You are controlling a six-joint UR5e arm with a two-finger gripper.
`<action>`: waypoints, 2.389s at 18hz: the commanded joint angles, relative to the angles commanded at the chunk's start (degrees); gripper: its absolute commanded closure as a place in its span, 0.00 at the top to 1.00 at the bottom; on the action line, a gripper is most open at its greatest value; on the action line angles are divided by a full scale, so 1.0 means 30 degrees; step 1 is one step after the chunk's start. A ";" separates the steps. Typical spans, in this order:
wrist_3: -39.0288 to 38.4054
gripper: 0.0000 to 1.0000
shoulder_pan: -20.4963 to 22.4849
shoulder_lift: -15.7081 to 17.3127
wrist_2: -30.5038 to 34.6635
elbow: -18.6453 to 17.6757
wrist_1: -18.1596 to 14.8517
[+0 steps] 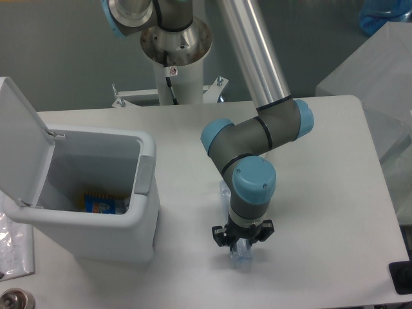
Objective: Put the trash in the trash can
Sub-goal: 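Close the gripper around the bottle's middle, then lift the bottle and carry it over the open trash bin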
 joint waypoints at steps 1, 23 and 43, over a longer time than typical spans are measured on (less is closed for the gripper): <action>-0.0147 0.36 0.0029 0.0059 -0.0470 0.0235 0.0029; -0.0911 0.37 0.0324 0.4833 -1.3712 0.5160 0.2432; 0.3278 1.00 -0.2930 0.6358 -1.4185 -0.0990 0.3018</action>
